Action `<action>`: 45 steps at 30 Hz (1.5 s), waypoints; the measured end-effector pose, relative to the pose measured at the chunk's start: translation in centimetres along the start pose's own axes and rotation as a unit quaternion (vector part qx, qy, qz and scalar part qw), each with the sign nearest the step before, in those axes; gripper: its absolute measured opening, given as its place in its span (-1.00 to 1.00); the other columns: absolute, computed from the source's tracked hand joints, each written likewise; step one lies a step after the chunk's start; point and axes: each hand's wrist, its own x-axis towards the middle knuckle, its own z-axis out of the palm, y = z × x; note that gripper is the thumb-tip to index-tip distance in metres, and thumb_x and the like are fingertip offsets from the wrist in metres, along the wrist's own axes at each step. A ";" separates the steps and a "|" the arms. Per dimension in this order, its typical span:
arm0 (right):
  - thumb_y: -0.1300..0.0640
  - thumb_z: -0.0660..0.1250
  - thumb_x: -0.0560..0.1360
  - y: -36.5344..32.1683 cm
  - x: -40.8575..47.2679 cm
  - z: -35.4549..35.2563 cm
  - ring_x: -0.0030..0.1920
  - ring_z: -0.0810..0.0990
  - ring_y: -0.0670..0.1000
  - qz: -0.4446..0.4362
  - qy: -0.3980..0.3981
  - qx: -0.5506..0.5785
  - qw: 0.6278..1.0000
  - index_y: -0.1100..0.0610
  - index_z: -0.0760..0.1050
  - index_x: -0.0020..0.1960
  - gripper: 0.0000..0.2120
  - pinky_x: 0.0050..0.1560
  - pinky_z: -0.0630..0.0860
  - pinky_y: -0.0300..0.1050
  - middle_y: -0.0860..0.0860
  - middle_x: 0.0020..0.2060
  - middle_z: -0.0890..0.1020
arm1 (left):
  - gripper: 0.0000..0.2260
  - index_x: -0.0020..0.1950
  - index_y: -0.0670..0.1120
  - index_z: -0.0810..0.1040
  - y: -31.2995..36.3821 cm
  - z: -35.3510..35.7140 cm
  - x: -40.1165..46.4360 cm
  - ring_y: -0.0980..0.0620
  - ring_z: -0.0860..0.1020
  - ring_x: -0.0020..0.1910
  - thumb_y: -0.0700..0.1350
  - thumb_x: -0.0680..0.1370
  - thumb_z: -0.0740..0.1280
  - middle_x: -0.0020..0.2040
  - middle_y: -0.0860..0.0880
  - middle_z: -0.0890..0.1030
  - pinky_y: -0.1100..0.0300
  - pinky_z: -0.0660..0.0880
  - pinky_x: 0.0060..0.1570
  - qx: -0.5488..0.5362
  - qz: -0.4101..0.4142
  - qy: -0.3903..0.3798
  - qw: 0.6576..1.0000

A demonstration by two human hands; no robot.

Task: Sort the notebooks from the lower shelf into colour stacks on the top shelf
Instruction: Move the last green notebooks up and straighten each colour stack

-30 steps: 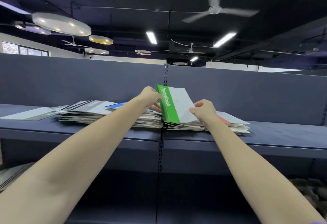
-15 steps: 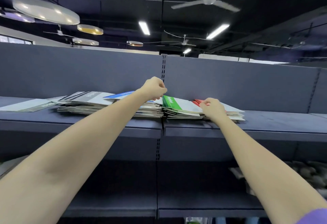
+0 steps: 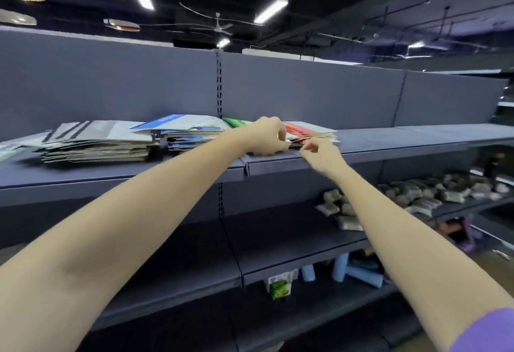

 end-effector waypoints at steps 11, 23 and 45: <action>0.19 0.31 0.54 0.6 -17.4 2.2 -0.30 0.58 -0.02 0.139 -0.066 -0.041 0.987 0.15 0.58 -0.11 -0.90 -0.39 0.51 -0.22 0.00 -0.26 0.67 | -0.87 0.01 -0.14 0.56 -0.2 8.6 -8.6 -0.13 0.69 -0.19 -0.12 0.57 0.26 -0.15 -0.13 0.70 -0.04 0.68 -0.20 0.004 0.058 -0.252 0.966; 0.20 0.33 0.52 -3.9 -26.5 23.2 -0.18 0.60 0.03 0.168 -0.249 0.042 0.953 0.09 0.52 -0.09 -0.96 -0.20 0.60 -0.07 0.06 -0.15 0.66 | -0.91 -0.01 0.02 0.54 -17.4 17.0 -25.2 -0.06 0.58 -0.03 -0.08 0.54 0.25 0.03 -0.02 0.59 -0.09 0.57 0.07 -0.025 -0.098 -0.229 0.968; 0.22 0.25 0.55 -20.6 -28.6 45.5 -0.05 0.54 -0.01 0.073 -0.413 0.177 0.890 0.12 0.51 0.14 -0.81 -0.16 0.44 -0.19 -0.04 -0.07 0.57 | -0.72 0.31 -0.12 0.47 -36.5 12.2 -46.5 -0.21 0.50 0.23 -0.12 0.61 0.23 0.26 -0.18 0.57 0.04 0.41 0.03 0.047 -0.438 -0.049 0.896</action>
